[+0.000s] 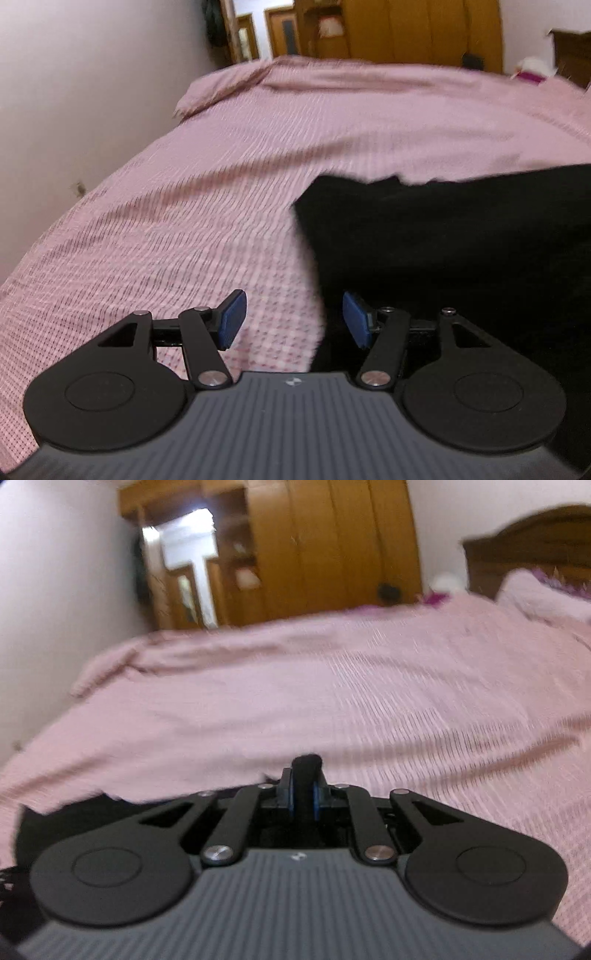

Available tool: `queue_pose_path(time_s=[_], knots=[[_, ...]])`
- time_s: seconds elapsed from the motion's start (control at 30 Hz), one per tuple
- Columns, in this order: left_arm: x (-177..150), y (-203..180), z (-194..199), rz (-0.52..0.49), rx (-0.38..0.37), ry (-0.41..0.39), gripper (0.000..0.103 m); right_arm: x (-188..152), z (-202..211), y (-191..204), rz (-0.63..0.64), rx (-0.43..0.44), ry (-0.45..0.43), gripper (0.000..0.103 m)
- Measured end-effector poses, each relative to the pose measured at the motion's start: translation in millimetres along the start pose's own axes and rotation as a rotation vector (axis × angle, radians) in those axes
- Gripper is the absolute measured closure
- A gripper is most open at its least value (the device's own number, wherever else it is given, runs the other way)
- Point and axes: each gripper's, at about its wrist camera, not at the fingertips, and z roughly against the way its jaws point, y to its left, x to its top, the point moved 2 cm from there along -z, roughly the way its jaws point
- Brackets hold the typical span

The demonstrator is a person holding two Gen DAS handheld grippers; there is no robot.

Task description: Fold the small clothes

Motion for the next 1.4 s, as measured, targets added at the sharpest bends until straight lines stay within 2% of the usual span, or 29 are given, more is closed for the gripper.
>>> queue_pose_path(time_s=[0.1, 0.17, 0.3, 0.37, 0.5, 0.57, 0.63, 0.7, 0.8, 0.87, 0.9, 1.0, 1.2, 1.33, 1.4], knots=[[-6, 10, -17, -0.002, 0.074, 0.058, 0.039, -24, -37, -7, 0.009, -0.04, 0.141, 0.09], [-6, 18, -16, 0.029, 0.057, 0.064, 0.039, -40, -54, -10, 0.008, -0.056, 0.204, 0.087], [6, 27, 15, 0.09, -0.018, -0.018, 0.039, -44, -43, -16, -0.041, -0.047, 0.175, 0.08], [17, 24, 32, 0.092, -0.077, -0.079, 0.039, -36, -34, -15, -0.046, -0.047, 0.176, 0.08], [35, 3, 45, 0.055, -0.211, -0.175, 0.044, -19, 0, -13, -0.033, -0.041, 0.089, 0.079], [39, -11, 35, 0.02, -0.264, -0.177, 0.053, -16, 15, -11, -0.03, -0.01, 0.068, 0.079], [41, -24, 16, -0.001, -0.298, -0.146, 0.056, -19, 23, -6, -0.016, 0.054, 0.076, 0.079], [42, -31, -12, -0.012, -0.263, -0.104, 0.059, -27, 20, 0, 0.016, 0.105, 0.113, 0.08], [36, -33, -68, -0.024, -0.122, -0.009, 0.058, -47, -1, 7, 0.072, 0.083, 0.189, 0.081], [33, -28, -88, -0.019, -0.109, -0.031, 0.057, -67, -21, 7, 0.091, 0.066, 0.239, 0.083], [35, -27, -91, -0.022, -0.105, -0.03, 0.057, -74, -22, 6, 0.087, 0.071, 0.211, 0.084], [37, -32, -96, -0.057, -0.08, -0.037, 0.057, -80, -18, 11, 0.108, 0.05, 0.166, 0.084], [40, -33, -93, -0.088, -0.07, -0.041, 0.056, -76, -15, 2, 0.051, 0.078, 0.178, 0.084], [41, -26, -58, -0.081, -0.098, -0.033, 0.054, -71, 0, -6, -0.009, 0.088, 0.186, 0.083], [40, -17, -39, -0.067, -0.121, -0.039, 0.05, -69, 15, -11, -0.036, 0.091, 0.179, 0.082]])
